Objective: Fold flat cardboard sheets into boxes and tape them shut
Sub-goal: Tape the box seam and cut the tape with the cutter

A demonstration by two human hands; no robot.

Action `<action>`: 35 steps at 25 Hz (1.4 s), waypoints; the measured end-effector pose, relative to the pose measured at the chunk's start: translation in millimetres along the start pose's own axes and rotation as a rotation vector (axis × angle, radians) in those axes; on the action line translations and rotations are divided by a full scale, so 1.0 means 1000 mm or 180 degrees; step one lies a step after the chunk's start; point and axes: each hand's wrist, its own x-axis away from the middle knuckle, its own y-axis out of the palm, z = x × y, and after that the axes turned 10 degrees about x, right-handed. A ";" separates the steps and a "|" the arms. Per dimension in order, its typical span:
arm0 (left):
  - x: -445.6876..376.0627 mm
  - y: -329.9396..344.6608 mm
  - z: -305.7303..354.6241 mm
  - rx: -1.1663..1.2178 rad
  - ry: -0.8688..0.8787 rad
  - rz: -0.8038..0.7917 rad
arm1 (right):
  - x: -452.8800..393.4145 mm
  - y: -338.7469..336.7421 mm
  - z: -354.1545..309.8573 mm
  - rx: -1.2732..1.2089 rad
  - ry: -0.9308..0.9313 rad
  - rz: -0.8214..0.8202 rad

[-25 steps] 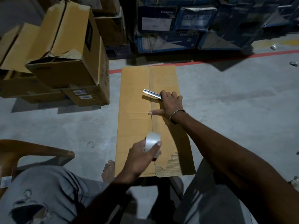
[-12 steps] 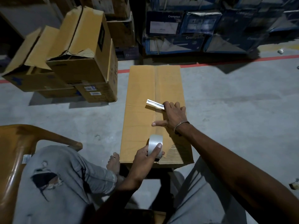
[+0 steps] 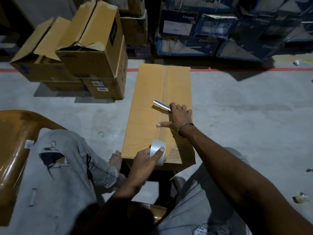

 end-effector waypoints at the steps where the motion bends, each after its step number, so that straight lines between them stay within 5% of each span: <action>1: 0.006 -0.001 -0.001 0.0028 -0.0007 0.0001 | 0.001 0.001 0.001 -0.0031 -0.0002 0.0025; 22: 0.016 -0.007 -0.095 -0.0666 -0.0974 0.0299 | 0.010 0.008 0.001 0.0153 0.0001 0.0160; 35: -0.005 0.013 -0.076 0.0367 -0.0955 0.0285 | 0.098 0.013 -0.015 0.0508 -0.0269 -0.0057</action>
